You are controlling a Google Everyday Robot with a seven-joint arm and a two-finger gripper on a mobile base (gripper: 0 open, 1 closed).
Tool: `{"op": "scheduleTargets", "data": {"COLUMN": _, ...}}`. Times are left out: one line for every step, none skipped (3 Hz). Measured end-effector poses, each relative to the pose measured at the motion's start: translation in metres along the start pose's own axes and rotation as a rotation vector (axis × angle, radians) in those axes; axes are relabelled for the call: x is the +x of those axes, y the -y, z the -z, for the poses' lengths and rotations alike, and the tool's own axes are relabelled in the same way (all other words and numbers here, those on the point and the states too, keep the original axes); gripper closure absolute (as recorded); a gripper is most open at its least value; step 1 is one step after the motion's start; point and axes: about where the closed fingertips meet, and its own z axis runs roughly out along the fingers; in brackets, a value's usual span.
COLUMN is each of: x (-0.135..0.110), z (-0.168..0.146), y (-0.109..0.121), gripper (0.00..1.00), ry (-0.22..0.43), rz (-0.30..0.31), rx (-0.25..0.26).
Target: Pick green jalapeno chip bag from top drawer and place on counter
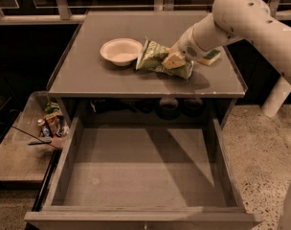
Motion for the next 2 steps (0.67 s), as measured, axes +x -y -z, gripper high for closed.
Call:
{"op": "scheduleTargets", "data": {"x": 0.0000, "z": -0.0001, "y": 0.0000, "gripper": 0.17, "ry": 0.000, "rz": 0.000, "rx": 0.000}}
{"op": "scheduleTargets", "data": {"x": 0.0000, "z": -0.0001, "y": -0.0001, "gripper": 0.00, "ry": 0.000, "rz": 0.000, "rx": 0.000}}
